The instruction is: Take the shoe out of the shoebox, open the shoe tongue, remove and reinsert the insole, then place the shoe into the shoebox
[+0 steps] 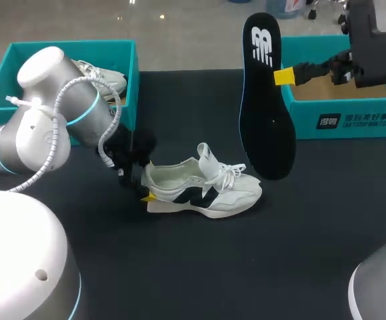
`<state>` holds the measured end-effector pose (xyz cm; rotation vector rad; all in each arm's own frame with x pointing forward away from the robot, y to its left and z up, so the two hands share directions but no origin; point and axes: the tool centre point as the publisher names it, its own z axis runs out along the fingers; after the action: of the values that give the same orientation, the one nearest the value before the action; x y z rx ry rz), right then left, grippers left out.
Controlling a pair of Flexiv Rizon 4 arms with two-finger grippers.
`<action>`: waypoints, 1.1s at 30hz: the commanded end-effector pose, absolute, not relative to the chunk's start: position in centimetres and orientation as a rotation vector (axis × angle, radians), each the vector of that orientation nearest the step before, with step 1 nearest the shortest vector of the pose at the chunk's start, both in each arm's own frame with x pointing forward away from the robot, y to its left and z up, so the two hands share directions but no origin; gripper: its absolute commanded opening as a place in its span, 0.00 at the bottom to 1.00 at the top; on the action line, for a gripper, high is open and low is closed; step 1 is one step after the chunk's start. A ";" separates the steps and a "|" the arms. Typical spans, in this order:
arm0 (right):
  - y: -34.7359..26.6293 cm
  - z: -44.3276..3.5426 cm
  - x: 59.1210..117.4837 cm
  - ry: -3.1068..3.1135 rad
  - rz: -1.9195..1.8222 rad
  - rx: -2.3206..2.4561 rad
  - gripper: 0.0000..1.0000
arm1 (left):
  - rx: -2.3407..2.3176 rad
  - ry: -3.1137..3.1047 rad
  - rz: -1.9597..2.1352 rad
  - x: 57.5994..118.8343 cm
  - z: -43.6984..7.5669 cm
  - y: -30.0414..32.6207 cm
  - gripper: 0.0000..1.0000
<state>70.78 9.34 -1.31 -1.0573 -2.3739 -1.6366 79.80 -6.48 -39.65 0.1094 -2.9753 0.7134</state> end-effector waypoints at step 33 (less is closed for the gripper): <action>9.6 -1.3 71.2 -2.375 -1.631 -1.057 0.00 | 0.092 -3.102 0.141 79.1 -32.9 -5.2 1.00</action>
<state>70.88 9.42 -1.27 -1.0568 -2.3741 -1.6347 79.34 -5.23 -33.43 0.0930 -3.0952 0.1638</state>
